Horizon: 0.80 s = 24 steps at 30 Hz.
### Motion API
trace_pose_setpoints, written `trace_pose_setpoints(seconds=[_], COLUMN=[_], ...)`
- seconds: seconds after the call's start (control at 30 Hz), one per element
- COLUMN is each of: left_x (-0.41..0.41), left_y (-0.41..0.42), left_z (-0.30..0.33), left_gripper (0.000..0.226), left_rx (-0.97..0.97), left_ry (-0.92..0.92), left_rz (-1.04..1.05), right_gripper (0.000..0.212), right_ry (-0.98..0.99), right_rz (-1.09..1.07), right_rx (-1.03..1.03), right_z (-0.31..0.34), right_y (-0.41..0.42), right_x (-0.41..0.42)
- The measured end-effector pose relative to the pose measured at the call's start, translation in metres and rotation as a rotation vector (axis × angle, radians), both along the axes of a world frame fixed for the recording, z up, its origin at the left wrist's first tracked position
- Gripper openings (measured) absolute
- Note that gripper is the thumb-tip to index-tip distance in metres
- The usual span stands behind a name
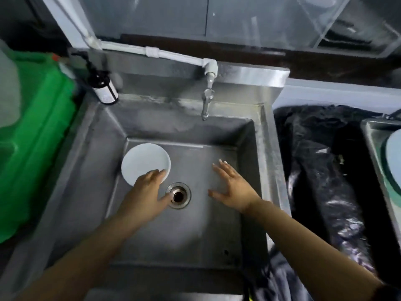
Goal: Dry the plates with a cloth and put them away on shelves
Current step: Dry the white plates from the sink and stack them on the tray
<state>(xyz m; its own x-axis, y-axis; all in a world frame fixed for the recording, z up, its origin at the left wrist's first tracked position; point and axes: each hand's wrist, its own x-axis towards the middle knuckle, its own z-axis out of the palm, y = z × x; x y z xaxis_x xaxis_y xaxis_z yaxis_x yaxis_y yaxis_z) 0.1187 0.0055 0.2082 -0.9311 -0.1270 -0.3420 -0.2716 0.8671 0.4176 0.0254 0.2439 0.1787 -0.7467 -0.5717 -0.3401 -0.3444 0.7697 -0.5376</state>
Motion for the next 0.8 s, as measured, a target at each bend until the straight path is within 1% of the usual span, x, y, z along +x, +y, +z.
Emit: trace_pose_setpoints(seconds=[0.1, 0.3, 0.53, 0.7, 0.8], left_x=[-0.011, -0.054, -0.101, -0.108, -0.104], left_y=[-0.044, -0.104, -0.142, -0.165, -0.173], left_z=[-0.027, -0.074, -0.124, -0.167, -0.189], left_gripper=[0.069, 0.068, 0.070, 0.060, 0.066], left_rx=[0.002, 0.020, 0.042, 0.080, 0.128], left_ry=[-0.055, -0.165, -0.230, -0.323, -0.372], left_rz=[0.033, 0.116, 0.253, 0.392, 0.501], right_gripper=[0.084, 0.081, 0.076, 0.074, 0.071], right_ry=[-0.070, -0.124, -0.170, -0.246, -0.306], right_rz=[-0.004, -0.004, 0.002, -0.003, 0.002], right_rx=[0.095, 0.194, 0.290, 0.352, 0.372], right_z=[-0.023, -0.056, -0.092, -0.129, -0.149], right_y=[-0.040, -0.099, -0.154, -0.182, -0.194], right_x=[-0.019, -0.062, -0.113, -0.128, -0.126])
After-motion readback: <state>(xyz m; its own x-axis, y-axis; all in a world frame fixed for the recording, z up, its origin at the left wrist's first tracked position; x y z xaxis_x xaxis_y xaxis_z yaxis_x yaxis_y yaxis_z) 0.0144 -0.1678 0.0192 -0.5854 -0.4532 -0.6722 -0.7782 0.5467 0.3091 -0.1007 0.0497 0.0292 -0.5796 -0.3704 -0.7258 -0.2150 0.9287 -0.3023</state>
